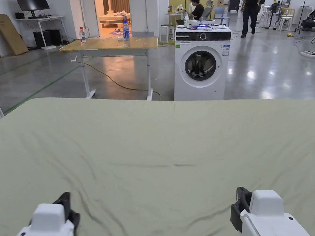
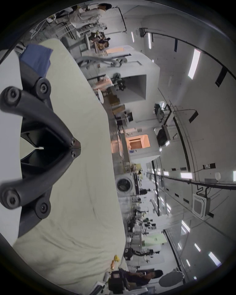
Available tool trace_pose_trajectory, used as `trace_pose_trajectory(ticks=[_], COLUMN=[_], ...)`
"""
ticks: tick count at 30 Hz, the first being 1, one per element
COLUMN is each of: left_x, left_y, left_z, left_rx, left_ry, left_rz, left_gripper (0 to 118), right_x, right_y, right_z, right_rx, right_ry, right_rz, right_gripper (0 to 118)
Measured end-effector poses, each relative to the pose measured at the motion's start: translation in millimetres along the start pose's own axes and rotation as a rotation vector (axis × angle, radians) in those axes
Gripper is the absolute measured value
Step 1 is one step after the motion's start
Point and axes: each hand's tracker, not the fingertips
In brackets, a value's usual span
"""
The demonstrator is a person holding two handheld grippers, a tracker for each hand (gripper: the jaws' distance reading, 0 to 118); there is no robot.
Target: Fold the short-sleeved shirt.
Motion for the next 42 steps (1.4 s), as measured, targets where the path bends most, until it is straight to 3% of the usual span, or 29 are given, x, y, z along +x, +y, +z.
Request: trace_pose_trajectory(ticks=[7, 11, 25, 42], left_x=[48.2, 60.6, 55.8, 51.9], left_y=[10.6, 16.1, 24.2, 31.6], left_z=[-9.8, -13.5, -16.3, -13.5], left_rx=[0.046, 0.083, 0.087, 0.074], left_ry=[-0.078, -0.047, -0.035, -0.042], left_rz=[0.058, 0.026, 0.056, 0.076], left_gripper=[0, 0, 0, 3], right_x=[-7.0, -7.1, -1.5, -4.9], right_y=[3.0, 6.7, 13.0, 15.1], right_z=[4.0, 2.9, 3.4, 4.0], right_rx=[0.044, 0.065, 0.09, 0.098], right_ry=[-0.023, -0.026, -0.058, -0.05], right_rz=[-0.004, 0.002, 0.047, 0.018], right_gripper=[0, 0, 0, 1])
